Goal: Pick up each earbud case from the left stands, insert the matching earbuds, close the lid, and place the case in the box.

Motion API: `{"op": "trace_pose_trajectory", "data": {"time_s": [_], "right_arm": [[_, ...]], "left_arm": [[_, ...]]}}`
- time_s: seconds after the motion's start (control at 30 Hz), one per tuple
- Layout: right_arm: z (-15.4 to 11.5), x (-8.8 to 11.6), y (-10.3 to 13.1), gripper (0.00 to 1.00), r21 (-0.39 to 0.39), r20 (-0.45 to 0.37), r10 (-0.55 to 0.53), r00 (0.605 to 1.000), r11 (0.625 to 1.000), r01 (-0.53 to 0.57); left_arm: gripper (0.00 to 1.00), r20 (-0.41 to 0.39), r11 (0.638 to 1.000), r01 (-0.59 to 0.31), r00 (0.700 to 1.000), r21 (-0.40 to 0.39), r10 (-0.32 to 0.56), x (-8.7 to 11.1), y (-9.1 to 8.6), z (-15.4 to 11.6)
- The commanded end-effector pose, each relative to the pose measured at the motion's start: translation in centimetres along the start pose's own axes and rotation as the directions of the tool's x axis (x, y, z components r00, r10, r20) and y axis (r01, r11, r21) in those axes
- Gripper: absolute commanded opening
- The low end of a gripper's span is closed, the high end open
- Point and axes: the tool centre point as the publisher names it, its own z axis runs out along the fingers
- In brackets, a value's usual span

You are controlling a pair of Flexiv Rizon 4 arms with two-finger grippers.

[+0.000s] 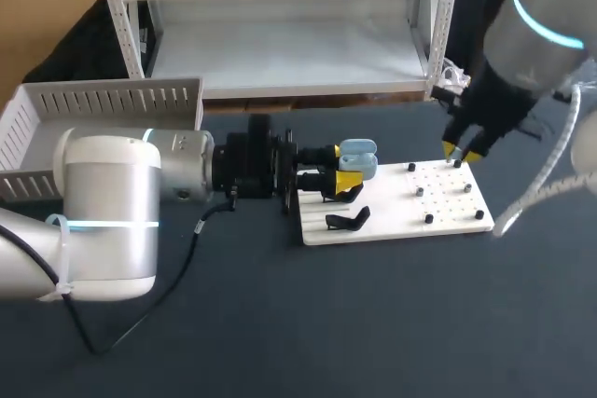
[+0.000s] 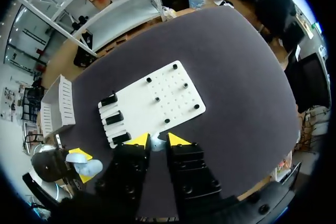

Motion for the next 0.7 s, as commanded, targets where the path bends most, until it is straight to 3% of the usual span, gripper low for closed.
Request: {"op": "trace_pose_trajectory", "data": {"time_s": [0.03, 0.23, 0.4, 0.7], "right_arm": [[-4.5, 1.2, 1.4, 0.00, 0.062, -0.022, -0.052, 0.998, 0.997, 0.053], [-6.7, 3.3, 4.0, 0.00, 0.077, -0.032, -0.174, 0.984, 0.981, 0.176], [-6.5, 5.2, 6.4, 0.00, 0.026, -0.030, -0.266, 0.963, 0.963, 0.267], [-6.3, 6.0, 7.2, 0.00, 0.004, -0.004, -0.295, 0.955, 0.955, 0.295]], "left_arm": [[0.00, 0.001, 1.000, -0.002, 1.000, -0.005, 0.002, 0.0, -0.1, 0.1], [0.00, 0.001, 1.000, -0.002, 1.000, -0.005, 0.002, 0.0, -0.1, 0.1], [0.00, 0.001, 1.000, -0.002, 1.000, -0.005, 0.002, 0.0, -0.1, 0.1], [0.00, 0.001, 1.000, -0.002, 1.000, -0.005, 0.002, 0.0, -0.1, 0.1]]}}
